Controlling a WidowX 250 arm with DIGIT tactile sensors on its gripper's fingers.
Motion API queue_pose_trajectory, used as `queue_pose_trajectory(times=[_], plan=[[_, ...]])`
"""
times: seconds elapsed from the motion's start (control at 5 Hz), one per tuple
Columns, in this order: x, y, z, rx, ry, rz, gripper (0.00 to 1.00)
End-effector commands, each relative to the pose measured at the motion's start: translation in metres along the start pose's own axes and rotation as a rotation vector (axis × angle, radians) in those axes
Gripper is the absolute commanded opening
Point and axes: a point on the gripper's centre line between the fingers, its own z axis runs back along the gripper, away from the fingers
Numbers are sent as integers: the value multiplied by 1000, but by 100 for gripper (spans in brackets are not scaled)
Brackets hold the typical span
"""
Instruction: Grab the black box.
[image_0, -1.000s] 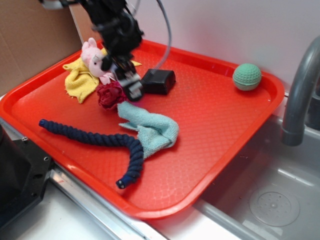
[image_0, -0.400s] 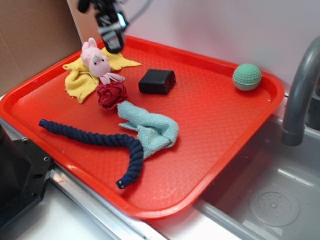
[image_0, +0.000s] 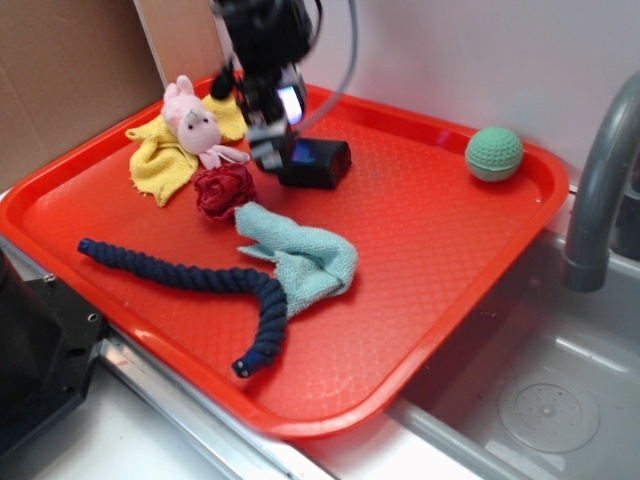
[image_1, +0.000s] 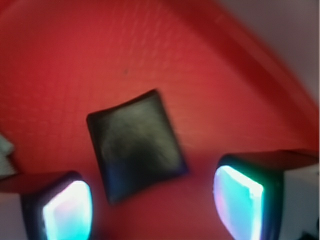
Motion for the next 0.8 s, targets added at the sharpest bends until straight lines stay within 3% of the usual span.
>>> queue_pose_trajectory(times=[0.0, 0.2, 0.4, 0.6], plan=[[-2, -11, -31, 77, 31, 11, 100], [-7, -4, -19, 67, 26, 86, 0], [-27, 4, 35, 102, -1, 270, 0], [-72, 6, 92, 110, -10, 522, 0]])
